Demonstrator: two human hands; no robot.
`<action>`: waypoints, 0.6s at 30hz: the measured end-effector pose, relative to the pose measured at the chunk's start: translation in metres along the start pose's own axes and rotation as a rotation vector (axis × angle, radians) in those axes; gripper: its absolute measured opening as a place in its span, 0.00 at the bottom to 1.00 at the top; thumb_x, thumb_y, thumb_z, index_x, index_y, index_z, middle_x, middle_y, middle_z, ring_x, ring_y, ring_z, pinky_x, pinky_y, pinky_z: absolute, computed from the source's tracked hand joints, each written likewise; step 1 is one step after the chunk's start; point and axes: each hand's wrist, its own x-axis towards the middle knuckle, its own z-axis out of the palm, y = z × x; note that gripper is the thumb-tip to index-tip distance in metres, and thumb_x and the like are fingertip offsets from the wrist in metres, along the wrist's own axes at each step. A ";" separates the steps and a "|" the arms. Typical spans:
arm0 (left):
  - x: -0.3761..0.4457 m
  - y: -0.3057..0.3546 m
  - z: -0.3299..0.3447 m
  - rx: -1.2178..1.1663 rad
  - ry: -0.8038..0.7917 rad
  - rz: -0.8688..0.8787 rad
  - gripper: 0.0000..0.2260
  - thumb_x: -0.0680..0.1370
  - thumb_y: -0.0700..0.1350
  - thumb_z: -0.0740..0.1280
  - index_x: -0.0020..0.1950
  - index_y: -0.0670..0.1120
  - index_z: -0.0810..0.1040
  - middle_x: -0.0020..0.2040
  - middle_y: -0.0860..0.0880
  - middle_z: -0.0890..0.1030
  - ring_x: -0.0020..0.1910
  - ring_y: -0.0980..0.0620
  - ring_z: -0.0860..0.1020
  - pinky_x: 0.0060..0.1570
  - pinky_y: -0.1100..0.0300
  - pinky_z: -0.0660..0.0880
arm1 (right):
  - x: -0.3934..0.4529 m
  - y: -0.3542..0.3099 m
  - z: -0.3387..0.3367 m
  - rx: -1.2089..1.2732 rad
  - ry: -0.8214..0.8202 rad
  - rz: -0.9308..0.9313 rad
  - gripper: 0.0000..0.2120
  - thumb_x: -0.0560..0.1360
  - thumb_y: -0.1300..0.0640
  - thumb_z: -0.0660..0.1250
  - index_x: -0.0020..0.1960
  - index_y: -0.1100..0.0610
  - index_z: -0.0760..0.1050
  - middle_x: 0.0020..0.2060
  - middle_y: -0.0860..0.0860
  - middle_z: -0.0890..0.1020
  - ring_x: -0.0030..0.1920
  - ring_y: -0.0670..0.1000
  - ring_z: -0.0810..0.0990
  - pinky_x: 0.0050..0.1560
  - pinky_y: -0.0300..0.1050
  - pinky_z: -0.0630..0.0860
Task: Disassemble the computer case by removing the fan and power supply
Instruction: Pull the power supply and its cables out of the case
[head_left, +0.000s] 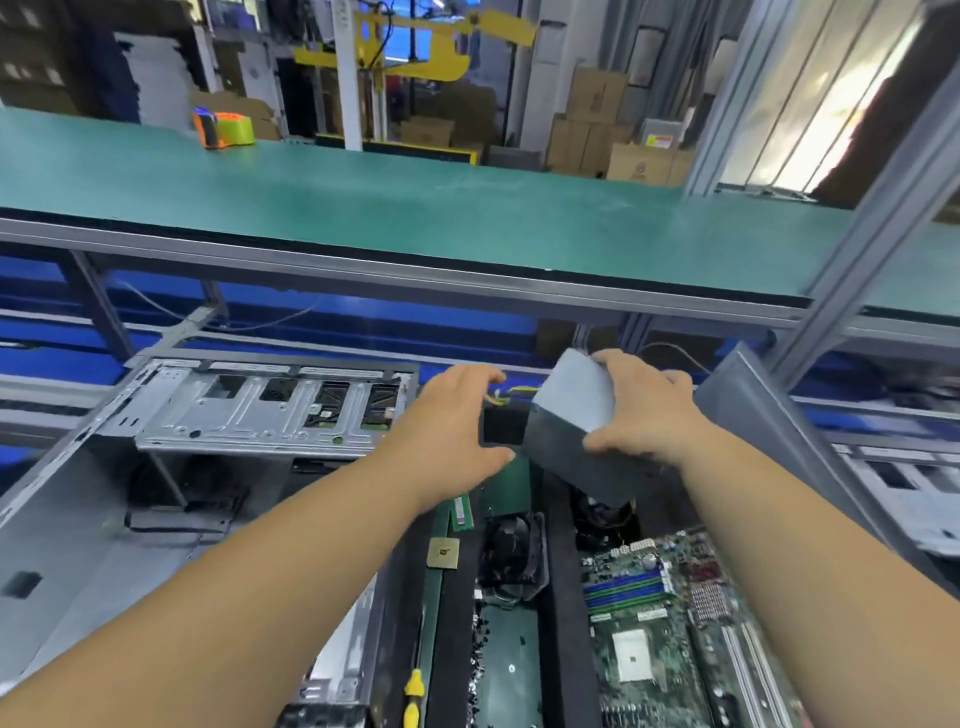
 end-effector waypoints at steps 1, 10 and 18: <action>0.003 0.004 0.003 0.033 -0.044 0.012 0.39 0.71 0.56 0.75 0.76 0.55 0.57 0.75 0.54 0.61 0.75 0.52 0.57 0.71 0.54 0.61 | -0.006 0.000 -0.004 -0.029 -0.014 -0.045 0.46 0.56 0.45 0.74 0.71 0.44 0.60 0.62 0.45 0.73 0.61 0.53 0.74 0.62 0.53 0.57; 0.014 0.020 0.025 -0.085 -0.196 0.113 0.52 0.63 0.59 0.79 0.77 0.61 0.49 0.75 0.56 0.61 0.73 0.51 0.62 0.67 0.49 0.68 | -0.051 -0.004 -0.038 -0.169 -0.076 -0.397 0.46 0.60 0.52 0.75 0.73 0.42 0.58 0.66 0.42 0.68 0.68 0.48 0.63 0.74 0.64 0.45; 0.019 0.027 0.034 -0.507 0.079 -0.211 0.30 0.56 0.59 0.78 0.52 0.55 0.71 0.50 0.56 0.79 0.48 0.55 0.79 0.45 0.53 0.77 | -0.047 0.001 -0.043 0.021 0.262 -0.159 0.35 0.67 0.55 0.75 0.71 0.40 0.67 0.63 0.39 0.75 0.68 0.47 0.68 0.74 0.58 0.49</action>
